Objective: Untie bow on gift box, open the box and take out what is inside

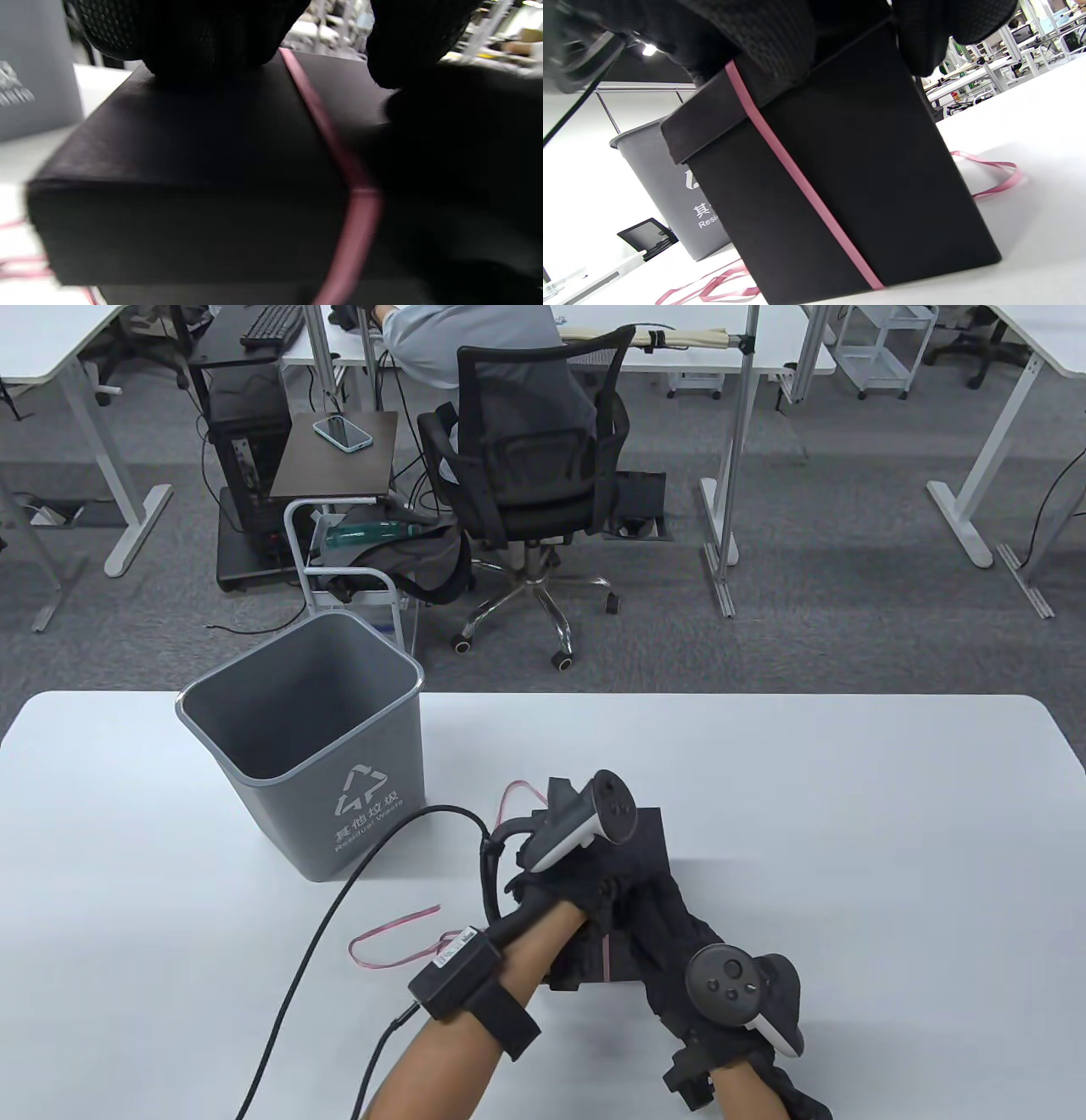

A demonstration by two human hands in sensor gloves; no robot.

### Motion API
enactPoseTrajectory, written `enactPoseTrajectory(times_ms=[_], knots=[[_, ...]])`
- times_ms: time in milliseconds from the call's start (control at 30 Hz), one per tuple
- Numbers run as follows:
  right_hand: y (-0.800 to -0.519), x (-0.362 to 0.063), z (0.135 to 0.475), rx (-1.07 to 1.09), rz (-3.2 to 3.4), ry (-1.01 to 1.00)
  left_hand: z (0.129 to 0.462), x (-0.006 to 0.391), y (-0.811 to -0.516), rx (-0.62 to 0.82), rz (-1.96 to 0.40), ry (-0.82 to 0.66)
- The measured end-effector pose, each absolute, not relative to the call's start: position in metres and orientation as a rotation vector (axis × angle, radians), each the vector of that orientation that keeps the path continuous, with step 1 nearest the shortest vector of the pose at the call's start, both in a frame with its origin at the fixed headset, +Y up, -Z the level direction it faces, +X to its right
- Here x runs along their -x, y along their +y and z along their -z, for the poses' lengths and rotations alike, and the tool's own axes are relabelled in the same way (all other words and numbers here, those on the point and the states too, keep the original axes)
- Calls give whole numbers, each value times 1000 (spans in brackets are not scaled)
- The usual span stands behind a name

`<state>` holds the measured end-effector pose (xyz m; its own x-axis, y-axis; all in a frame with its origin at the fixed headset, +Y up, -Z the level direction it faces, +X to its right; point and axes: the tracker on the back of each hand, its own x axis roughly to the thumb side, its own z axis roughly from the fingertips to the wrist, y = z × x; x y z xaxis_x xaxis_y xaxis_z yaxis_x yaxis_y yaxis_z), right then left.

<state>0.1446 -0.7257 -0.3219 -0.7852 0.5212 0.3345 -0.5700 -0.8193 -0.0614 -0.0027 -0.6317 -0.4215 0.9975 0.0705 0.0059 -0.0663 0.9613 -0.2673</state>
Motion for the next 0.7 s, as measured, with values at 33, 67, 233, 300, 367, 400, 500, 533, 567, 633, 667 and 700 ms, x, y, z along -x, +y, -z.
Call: enactPoseTrajectory(times_ms=[33, 67, 233, 300, 367, 400, 500, 533, 567, 633, 667, 700], knots=[[-726, -145, 322, -411, -2512, -218, 424, 0, -631, 257, -38, 2], [-726, -144, 322, -413, -2513, -220, 426, 0, -631, 311, -42, 13], [-725, -142, 321, -421, -2538, -248, 437, -1, -631, 409, -45, 53], [-725, -142, 321, -412, -2533, -325, 438, -1, -634, 380, -59, 35], [-725, -142, 321, -415, -2524, -320, 437, -1, -636, 342, -66, 23], [-726, -143, 322, -411, -2517, -320, 436, 1, -637, 318, -74, 18], [-729, -144, 324, -420, -2496, -331, 431, 14, -636, 264, -190, -40], [-729, -144, 325, -426, -2492, -331, 430, 19, -637, 259, -249, -51], [-729, -143, 326, -423, -2502, -325, 430, 28, -638, 263, -338, -62], [-730, -142, 327, -420, -2543, -267, 432, 40, -640, 293, -473, -82], [-728, -142, 327, -424, -2535, -285, 433, 46, -640, 319, -541, -80], [-728, -141, 326, -427, -2532, -285, 434, 51, -641, 347, -598, -88]])
